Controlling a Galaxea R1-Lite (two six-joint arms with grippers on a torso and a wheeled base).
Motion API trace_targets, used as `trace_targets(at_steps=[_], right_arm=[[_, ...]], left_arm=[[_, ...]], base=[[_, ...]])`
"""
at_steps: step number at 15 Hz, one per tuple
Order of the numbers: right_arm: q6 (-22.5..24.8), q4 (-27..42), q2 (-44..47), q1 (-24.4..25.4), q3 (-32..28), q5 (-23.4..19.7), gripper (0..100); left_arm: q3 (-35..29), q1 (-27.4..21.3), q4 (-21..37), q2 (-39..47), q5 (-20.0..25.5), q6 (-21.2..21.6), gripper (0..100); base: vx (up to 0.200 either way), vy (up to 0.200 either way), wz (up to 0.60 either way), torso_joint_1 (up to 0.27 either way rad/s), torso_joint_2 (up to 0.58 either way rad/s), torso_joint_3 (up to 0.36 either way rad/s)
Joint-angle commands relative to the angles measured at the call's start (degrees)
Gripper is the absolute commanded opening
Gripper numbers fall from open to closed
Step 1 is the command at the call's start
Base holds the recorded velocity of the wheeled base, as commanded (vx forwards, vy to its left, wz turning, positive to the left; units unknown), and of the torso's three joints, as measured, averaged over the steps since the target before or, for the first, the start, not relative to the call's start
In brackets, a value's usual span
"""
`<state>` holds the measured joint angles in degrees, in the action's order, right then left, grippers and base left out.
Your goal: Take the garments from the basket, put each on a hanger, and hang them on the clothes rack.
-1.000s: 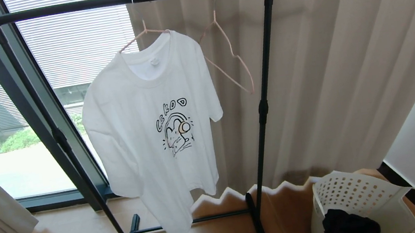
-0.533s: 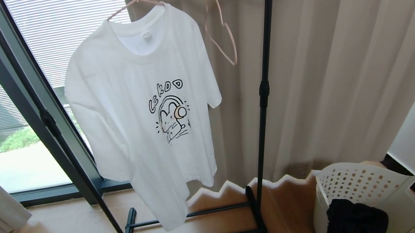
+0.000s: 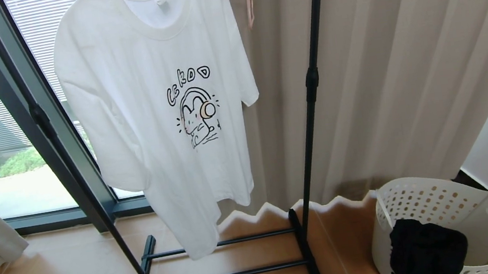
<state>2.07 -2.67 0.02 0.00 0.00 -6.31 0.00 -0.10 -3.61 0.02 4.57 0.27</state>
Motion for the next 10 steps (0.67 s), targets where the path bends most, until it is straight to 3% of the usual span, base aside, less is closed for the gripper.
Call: trace_targets(at_steps=[1, 5, 10], right_arm=[[0.04, -0.05, -0.02, 0.00, 0.00, -0.01, 100], [0.04, -0.05, -0.02, 0.00, 0.00, -0.01, 100], [0.04, -0.05, -0.02, 0.00, 0.00, -0.01, 100]], left_arm=[[0.00, 0.01, -0.08, -0.02, 0.00, 0.00, 100], [0.00, 0.01, -0.08, -0.02, 0.00, 0.00, 100], [0.00, 0.01, -0.08, -0.02, 0.00, 0.00, 100]], base=[[0.000, 0.000, 0.00, -0.002, 0.13, 0.129], [0.000, 0.000, 0.00, -0.001, 0.02, 0.016], [0.000, 0.000, -0.60, 0.000, 0.00, 0.007]])
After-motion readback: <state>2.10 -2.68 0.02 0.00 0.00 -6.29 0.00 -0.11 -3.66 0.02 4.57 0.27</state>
